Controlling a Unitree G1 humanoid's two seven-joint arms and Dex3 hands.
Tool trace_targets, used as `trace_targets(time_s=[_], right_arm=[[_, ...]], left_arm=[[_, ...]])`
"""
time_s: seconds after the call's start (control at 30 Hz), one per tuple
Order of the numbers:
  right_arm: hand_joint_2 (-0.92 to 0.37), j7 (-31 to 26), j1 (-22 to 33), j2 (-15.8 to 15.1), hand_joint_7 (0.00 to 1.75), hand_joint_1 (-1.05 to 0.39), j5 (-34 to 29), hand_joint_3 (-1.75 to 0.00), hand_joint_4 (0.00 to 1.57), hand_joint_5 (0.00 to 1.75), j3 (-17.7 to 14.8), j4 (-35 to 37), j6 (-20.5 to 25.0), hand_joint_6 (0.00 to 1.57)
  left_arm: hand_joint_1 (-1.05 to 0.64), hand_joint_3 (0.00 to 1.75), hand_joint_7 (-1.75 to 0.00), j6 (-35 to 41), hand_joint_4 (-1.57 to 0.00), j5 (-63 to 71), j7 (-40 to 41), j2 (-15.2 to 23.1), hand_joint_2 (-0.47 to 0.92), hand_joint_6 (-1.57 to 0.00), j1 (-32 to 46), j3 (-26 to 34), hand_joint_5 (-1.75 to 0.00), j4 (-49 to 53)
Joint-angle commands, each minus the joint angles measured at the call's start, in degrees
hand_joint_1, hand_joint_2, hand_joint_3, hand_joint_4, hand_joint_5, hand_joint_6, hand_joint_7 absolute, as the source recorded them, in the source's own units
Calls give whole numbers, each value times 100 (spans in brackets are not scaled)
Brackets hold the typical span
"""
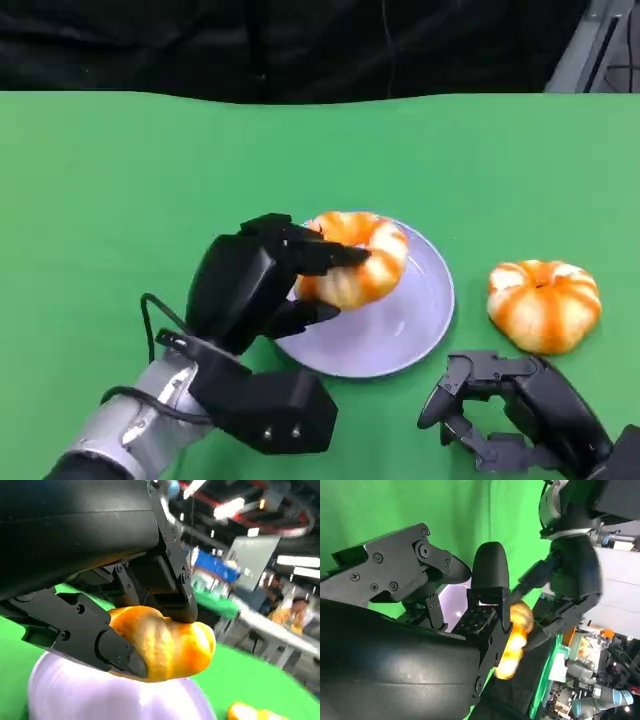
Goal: Grasp the bread from the table and place it into the plate.
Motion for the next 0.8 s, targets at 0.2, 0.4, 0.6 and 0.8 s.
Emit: trace_targets(time_s=[0.2,0.4,0.6,0.8], right_arm=[[-70,-15,2,-65,111,-14,39,-82,74,161,-34,-27,-51,84],[-71,19,-19,-53,110,-14,93,-80,75,160,-39,13,-54,85],[-71,8,-24,-56,110,-14,76,-80,75,160,-39,13,-68,85],[-71,12,-15,-58,110,-14,80,-80,75,160,-36,-8,-35,85]], left_arm=[[-8,1,0,-96,-89,-82,-250,-10,91,-125,-123,19,-72,161],[-6,0,0,-181,-87,-141,-303,-10,91,-125,-115,21,-75,217],[-7,0,0,-208,-89,-112,-294,1,92,-124,-125,26,-73,245],[-7,1,0,-198,-88,-110,-303,4,92,-124,-123,28,-73,234]])
